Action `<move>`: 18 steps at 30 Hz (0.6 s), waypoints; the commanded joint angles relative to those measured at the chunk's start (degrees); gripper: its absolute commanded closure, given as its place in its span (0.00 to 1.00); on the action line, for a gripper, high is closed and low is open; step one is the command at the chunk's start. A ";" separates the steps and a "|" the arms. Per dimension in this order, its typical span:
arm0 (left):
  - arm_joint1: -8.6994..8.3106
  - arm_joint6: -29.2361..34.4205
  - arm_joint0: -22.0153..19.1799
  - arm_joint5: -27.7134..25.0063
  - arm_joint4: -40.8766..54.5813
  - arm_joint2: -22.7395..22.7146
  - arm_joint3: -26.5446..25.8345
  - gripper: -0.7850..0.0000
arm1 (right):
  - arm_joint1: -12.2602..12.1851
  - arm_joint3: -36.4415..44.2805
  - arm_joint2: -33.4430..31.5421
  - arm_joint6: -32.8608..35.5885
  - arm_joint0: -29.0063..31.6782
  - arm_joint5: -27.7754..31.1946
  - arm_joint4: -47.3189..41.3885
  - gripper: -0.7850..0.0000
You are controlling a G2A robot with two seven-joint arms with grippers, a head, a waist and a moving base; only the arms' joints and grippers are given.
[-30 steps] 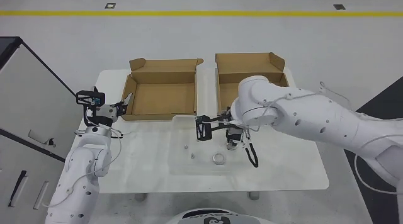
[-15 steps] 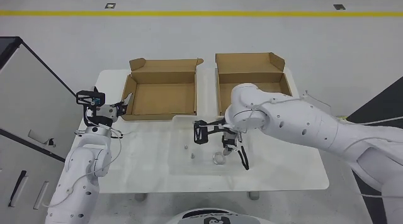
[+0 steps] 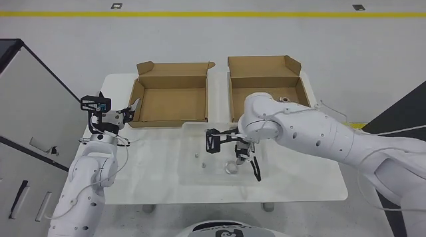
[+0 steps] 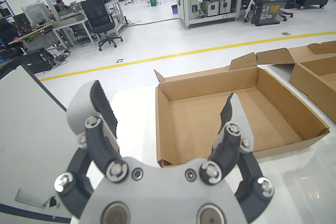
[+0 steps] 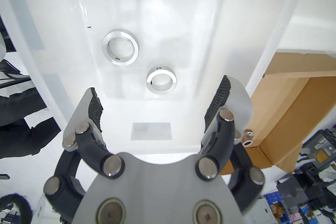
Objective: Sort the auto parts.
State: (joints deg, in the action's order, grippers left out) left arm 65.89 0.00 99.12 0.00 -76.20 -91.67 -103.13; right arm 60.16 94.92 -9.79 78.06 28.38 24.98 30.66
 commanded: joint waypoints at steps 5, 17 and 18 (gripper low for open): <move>0.00 0.00 0.00 0.00 0.00 0.00 0.00 0.00 | 0.02 -0.97 -0.34 0.66 0.75 0.58 0.70 0.14; 0.00 0.00 0.00 0.00 0.00 0.00 0.00 0.00 | 0.61 -3.31 0.05 0.83 2.13 0.41 3.41 0.45; 0.00 0.00 0.00 0.00 0.00 0.00 0.00 0.00 | 0.72 -3.35 0.05 0.98 2.28 0.26 3.70 0.45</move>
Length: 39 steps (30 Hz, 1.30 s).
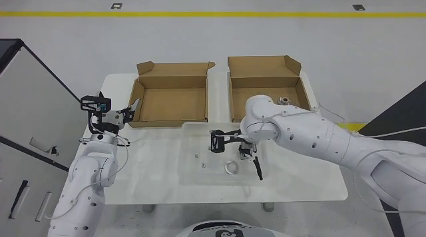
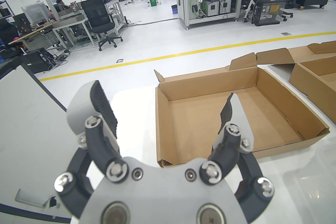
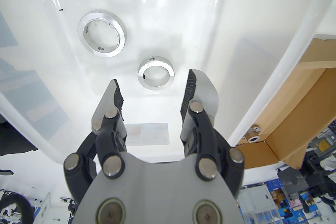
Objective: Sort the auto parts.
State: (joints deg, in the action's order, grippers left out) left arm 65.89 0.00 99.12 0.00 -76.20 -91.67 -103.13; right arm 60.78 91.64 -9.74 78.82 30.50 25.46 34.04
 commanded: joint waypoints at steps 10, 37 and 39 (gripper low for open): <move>0.00 0.00 0.00 0.00 0.00 0.00 0.00 0.00 | 1.04 -1.00 0.00 1.07 2.01 -1.07 4.99 0.49; 0.00 0.00 0.00 0.00 0.00 0.00 0.00 0.00 | 2.67 -1.90 0.00 1.94 3.92 -1.94 11.32 0.58; 0.00 0.00 0.00 0.00 0.00 0.00 0.00 0.00 | 2.76 -1.93 0.00 1.88 3.97 -1.88 11.60 0.60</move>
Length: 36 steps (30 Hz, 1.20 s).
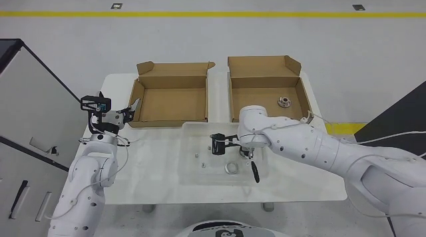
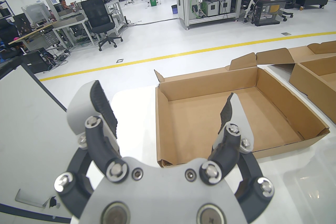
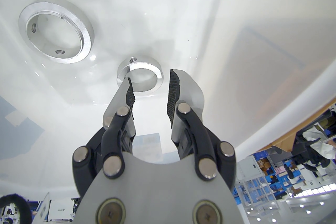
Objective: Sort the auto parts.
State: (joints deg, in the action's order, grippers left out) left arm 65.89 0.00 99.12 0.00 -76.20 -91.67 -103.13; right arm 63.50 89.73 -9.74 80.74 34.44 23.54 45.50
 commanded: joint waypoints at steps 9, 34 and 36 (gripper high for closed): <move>0.00 0.00 0.00 0.00 0.00 0.00 0.00 0.00 | 0.46 -0.44 0.00 -0.18 0.33 0.18 0.80 0.62; 0.00 0.00 0.00 0.00 0.00 0.00 0.00 0.00 | 1.06 -1.13 0.00 -2.72 1.32 2.73 -1.17 0.62; 0.00 0.00 0.00 0.00 0.00 0.00 0.00 0.00 | 1.02 -1.12 0.00 -3.10 1.34 3.10 -1.64 0.61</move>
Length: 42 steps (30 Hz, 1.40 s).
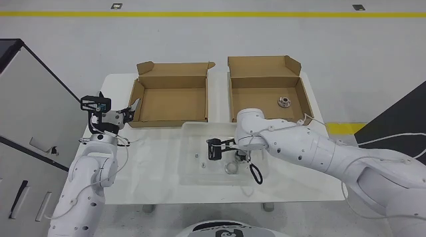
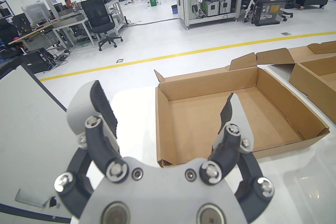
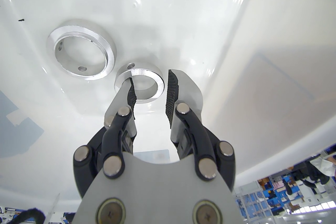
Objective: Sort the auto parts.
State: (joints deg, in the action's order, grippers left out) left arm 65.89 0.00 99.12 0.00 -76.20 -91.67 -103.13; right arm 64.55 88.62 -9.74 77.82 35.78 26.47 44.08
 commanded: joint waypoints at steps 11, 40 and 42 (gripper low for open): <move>0.00 0.00 0.00 0.00 0.00 0.00 0.00 0.00 | -0.34 -0.15 -0.49 -0.68 -0.88 0.67 -1.44 0.60; 0.00 0.00 0.00 0.00 0.00 0.00 0.00 0.00 | 0.71 -3.27 -1.93 -1.76 1.09 1.64 -1.58 1.00; 0.00 0.00 0.00 0.00 0.00 0.00 0.00 0.00 | 0.66 -3.17 -2.37 -1.95 1.25 1.25 -1.70 1.00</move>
State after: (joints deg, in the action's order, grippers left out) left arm 65.89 0.00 99.12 0.00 -76.20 -91.67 -103.13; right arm 65.24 85.41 -11.86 75.99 36.95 27.95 42.48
